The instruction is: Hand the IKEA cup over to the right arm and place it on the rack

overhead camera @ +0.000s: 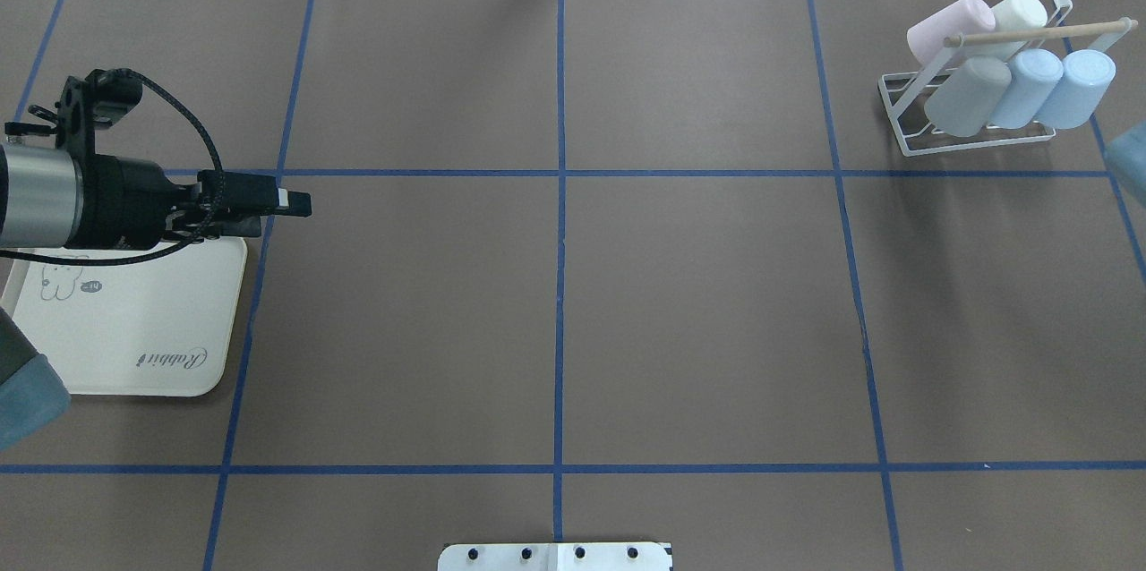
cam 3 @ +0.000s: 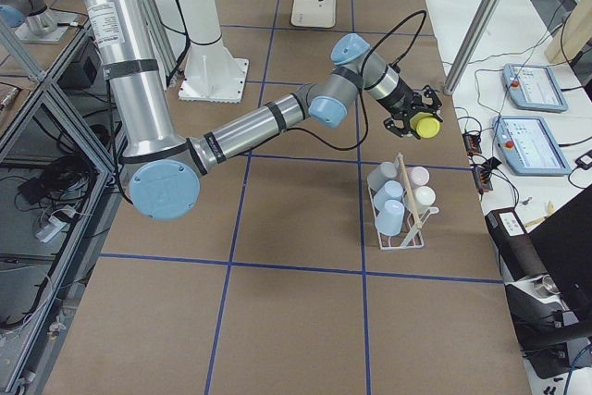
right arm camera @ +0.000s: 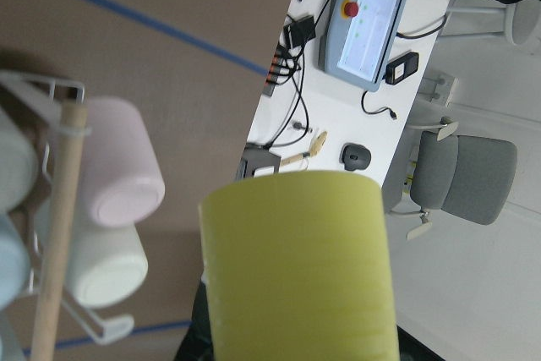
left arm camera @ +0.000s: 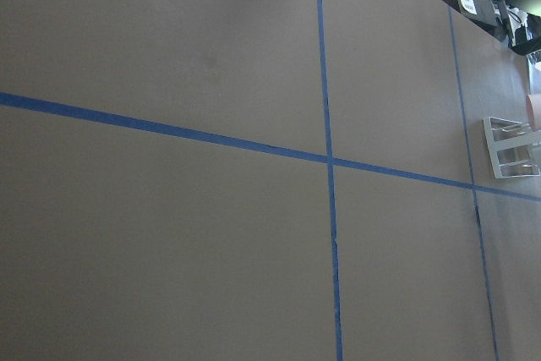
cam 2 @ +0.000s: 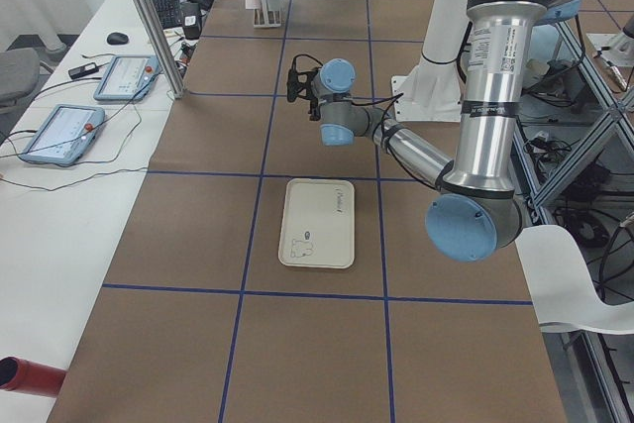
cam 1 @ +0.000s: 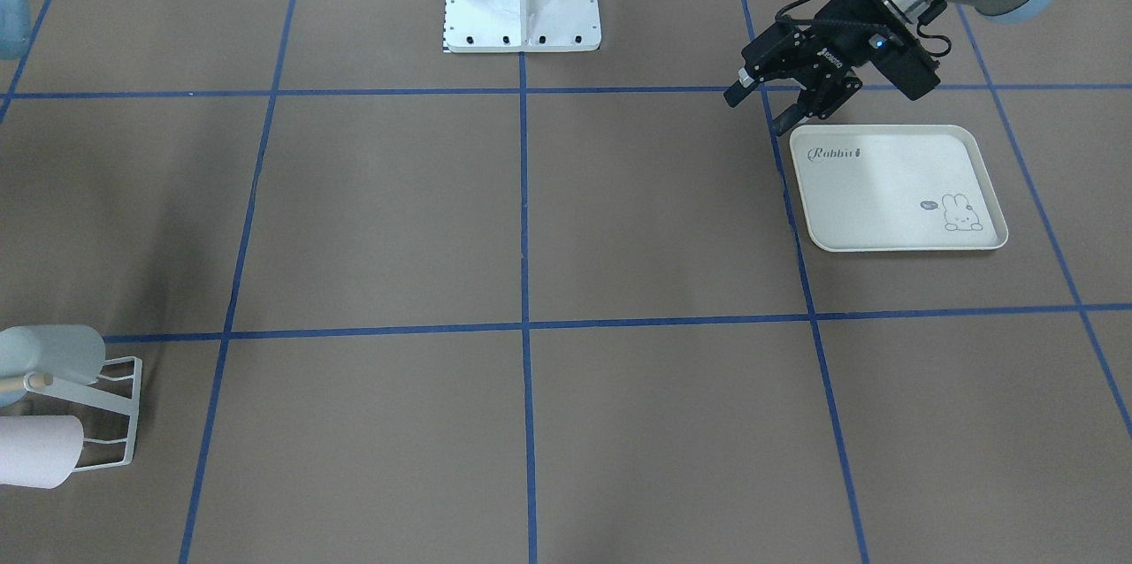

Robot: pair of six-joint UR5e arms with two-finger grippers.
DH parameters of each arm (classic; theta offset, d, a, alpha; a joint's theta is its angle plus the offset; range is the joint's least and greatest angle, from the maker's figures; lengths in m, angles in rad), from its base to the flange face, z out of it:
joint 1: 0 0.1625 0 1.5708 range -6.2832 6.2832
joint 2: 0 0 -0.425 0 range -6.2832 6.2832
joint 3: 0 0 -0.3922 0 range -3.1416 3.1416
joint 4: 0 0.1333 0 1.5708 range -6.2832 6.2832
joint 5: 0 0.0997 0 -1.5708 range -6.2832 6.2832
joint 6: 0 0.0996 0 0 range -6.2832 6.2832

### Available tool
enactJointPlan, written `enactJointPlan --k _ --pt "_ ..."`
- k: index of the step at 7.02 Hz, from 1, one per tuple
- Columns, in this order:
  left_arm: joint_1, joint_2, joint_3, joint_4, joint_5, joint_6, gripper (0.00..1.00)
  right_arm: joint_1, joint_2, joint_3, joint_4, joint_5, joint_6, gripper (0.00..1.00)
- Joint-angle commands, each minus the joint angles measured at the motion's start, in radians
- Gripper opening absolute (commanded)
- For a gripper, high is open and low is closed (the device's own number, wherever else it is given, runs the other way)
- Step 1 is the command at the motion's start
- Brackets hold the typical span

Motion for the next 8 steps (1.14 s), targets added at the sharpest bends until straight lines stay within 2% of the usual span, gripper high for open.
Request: enactJointPlan --k 1,3,4,5,6,8 --pt "0.001 0.002 0.001 -0.001 0.004 -0.001 1.00 0.018 0.010 -0.105 -0.007 -0.155 -0.307 0.00" --pt "0.001 0.000 -0.001 -0.003 0.008 -0.001 1.00 0.015 0.051 -0.191 -0.008 -0.229 -0.465 0.00" --pt "0.001 0.002 -0.001 -0.003 0.010 -0.002 1.00 0.012 0.050 -0.202 -0.005 -0.263 -0.477 0.00" --pt "0.001 0.002 -0.001 -0.003 0.010 -0.002 1.00 -0.021 0.047 -0.202 -0.010 -0.348 -0.495 0.00" --pt "0.001 0.002 -0.001 -0.004 0.010 -0.002 1.00 -0.049 0.053 -0.222 -0.002 -0.375 -0.521 0.00" --pt "0.001 0.002 -0.001 -0.004 0.010 -0.004 1.00 -0.078 0.053 -0.236 0.015 -0.372 -0.520 0.00"
